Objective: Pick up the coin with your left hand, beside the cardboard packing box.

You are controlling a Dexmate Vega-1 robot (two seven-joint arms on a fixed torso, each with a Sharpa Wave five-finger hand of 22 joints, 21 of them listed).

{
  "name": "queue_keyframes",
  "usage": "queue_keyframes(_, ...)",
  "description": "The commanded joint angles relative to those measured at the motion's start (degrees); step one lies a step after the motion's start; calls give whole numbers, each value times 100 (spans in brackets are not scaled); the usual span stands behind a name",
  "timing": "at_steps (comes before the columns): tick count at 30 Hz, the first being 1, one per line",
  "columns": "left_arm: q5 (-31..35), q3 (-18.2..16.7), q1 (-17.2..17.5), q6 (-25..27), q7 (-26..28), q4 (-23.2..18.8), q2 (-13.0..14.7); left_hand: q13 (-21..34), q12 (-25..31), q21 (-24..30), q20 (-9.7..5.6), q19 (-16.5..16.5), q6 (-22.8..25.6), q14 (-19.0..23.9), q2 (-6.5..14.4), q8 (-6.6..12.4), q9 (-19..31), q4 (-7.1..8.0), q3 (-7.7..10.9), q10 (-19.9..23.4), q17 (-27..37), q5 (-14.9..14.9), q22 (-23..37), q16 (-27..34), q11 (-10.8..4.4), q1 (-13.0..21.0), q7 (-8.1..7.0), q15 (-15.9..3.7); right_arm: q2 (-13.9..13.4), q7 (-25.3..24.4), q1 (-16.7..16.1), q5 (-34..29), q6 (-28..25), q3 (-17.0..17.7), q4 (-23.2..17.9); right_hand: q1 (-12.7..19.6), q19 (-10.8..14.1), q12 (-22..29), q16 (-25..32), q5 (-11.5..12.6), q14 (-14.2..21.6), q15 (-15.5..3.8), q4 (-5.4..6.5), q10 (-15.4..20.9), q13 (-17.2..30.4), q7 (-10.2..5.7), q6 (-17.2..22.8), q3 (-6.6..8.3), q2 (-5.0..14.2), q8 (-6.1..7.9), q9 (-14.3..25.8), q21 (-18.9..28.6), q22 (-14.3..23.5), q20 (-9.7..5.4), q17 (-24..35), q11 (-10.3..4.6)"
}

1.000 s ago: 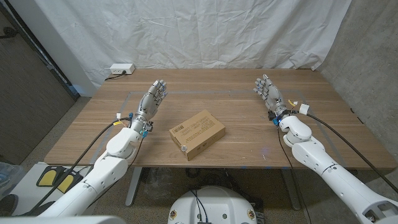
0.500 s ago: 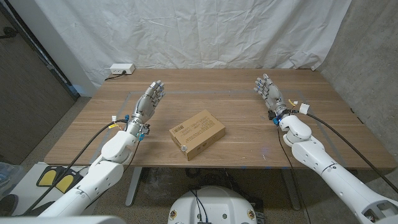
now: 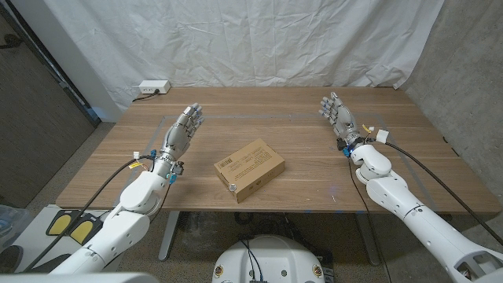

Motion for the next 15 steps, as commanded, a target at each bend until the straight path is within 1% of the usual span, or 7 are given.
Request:
queue_keyframes(1, 101, -31, 207, -187, -6, -59, -32, 7, 33, 55, -387, 30, 27, 83, -15, 28, 21, -42, 10, 46, 32, 34, 15, 34, 2, 64, 6, -22, 32, -13, 46, -14, 36, 0, 57, 46, 47, -3, -22, 41, 51, 7, -26, 39, 18, -10, 49, 23, 15, 12, 11, -17, 13, -162, 26, -14)
queue_keyframes(10, 324, -92, 403, -452, 132, -185, -96, 7, 29, 53, -385, 51, 45, 98, -11, 26, 22, -51, 3, 59, 33, 39, 15, 28, -5, 82, 1, -15, 73, 66, 98, 43, 94, 20, 218, 51, 56, -3, -22, 39, 64, 17, -32, 53, 19, -18, 53, 21, 17, 9, 12, -33, 14, -162, 26, -13)
queue_keyframes(11, 328, -95, 414, -455, 135, -192, -97, 7, 29, 52, -385, 52, 43, 104, -10, 23, 22, -53, 2, 64, 33, 40, 15, 28, 14, 86, 1, -21, 75, 71, 108, 43, 93, 17, 231, 51, 56, -4, -22, 39, 64, 17, -33, 51, 19, -19, 52, 21, 18, 9, 12, -35, 14, -160, 26, -14)
queue_keyframes(15, 403, -121, 512, -488, 152, -237, -60, 8, 32, 51, -383, 61, 52, 112, -9, 23, 22, -57, -1, 84, 33, 43, 15, 26, -2, 94, -3, -25, 87, 84, 146, 39, 90, 9, 272, 51, 59, -7, -22, 39, 68, 17, -34, 49, 19, -22, 55, 21, 19, 9, 12, -39, 14, -158, 26, -12)
